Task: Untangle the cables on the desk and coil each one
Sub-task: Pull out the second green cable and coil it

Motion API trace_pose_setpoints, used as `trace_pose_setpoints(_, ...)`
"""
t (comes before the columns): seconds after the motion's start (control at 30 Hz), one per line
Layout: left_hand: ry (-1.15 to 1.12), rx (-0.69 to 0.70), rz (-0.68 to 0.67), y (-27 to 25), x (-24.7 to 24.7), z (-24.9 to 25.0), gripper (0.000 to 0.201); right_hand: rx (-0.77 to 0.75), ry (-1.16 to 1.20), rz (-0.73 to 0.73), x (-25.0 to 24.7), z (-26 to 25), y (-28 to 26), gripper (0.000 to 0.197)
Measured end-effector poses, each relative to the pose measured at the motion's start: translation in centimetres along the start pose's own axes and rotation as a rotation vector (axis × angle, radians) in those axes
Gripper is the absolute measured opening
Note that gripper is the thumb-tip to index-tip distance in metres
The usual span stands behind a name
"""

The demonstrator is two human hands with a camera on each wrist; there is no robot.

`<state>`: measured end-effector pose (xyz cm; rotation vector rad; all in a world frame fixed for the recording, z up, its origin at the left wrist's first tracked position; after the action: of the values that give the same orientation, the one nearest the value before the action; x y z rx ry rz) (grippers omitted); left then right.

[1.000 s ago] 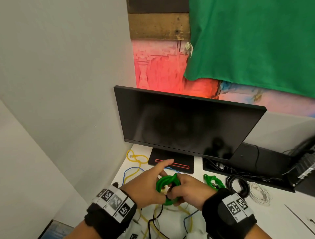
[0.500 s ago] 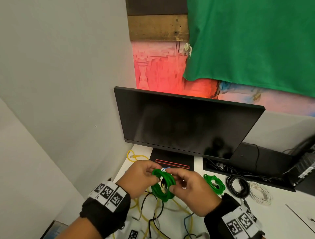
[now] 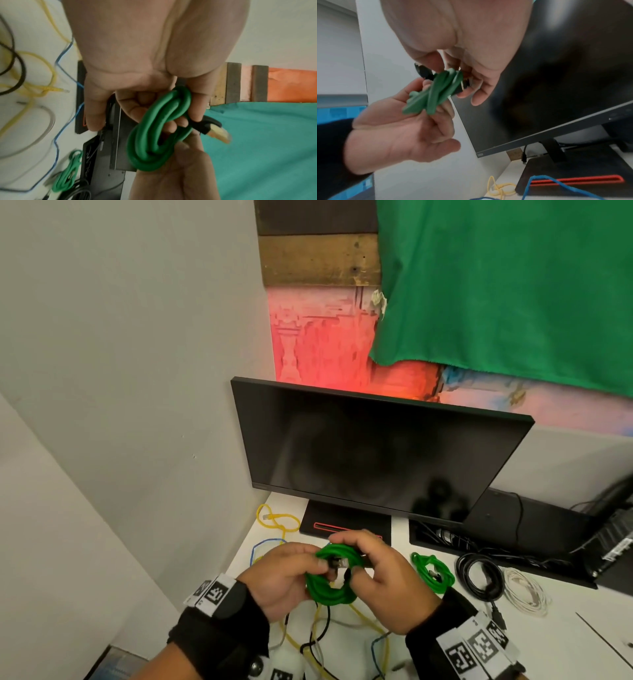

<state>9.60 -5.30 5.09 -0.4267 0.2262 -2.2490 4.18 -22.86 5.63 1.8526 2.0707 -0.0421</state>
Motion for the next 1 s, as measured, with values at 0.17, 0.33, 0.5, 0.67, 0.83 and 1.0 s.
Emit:
trace_pose_setpoints(0.17, -0.148, -0.019, -0.001, 0.5, 1.1, -1.4, 0.029, -0.073, -0.059, 0.036, -0.4, 0.2, 0.3, 0.023)
trace_pose_setpoints(0.33, 0.210, -0.016, 0.342, 1.3, 1.6, -1.0, 0.066, -0.042, -0.206, 0.177, 0.7, 1.0, 0.5, 0.028)
trace_pose_setpoints(0.5, 0.214, -0.038, 0.581, 2.6, 2.4, -0.4, 0.075, -0.005, -0.356, 0.359, 1.8, 1.7, 1.4, 0.026)
trace_pose_setpoints(0.67, 0.349, 0.048, 0.739, 3.6, 2.5, 0.6, 0.074, 0.045, -0.271, 0.395, 2.5, 1.4, 2.1, 0.027)
trace_pose_setpoints(0.83, 0.842, 0.304, 0.786, 3.4, 2.4, 0.5, 0.066, 0.333, 0.126, 0.379, 2.6, 0.8, 3.4, 0.054)
trace_pose_setpoints(1.0, 1.148, 0.605, 0.672, 3.1, 1.8, -0.2, 0.057, 0.322, 0.165, 0.424, 2.7, 1.3, 3.4, 0.060)
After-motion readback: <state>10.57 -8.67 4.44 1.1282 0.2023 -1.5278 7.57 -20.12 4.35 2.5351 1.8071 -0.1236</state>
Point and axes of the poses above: each hand's wrist, its own y-axis towards the middle knuckle, its own x-axis out of the palm, z = x × y, the point moved 1 cm from there along y, towards the middle knuckle, and after that the axes turned 13 degrees about y, right-handed, at the moved point
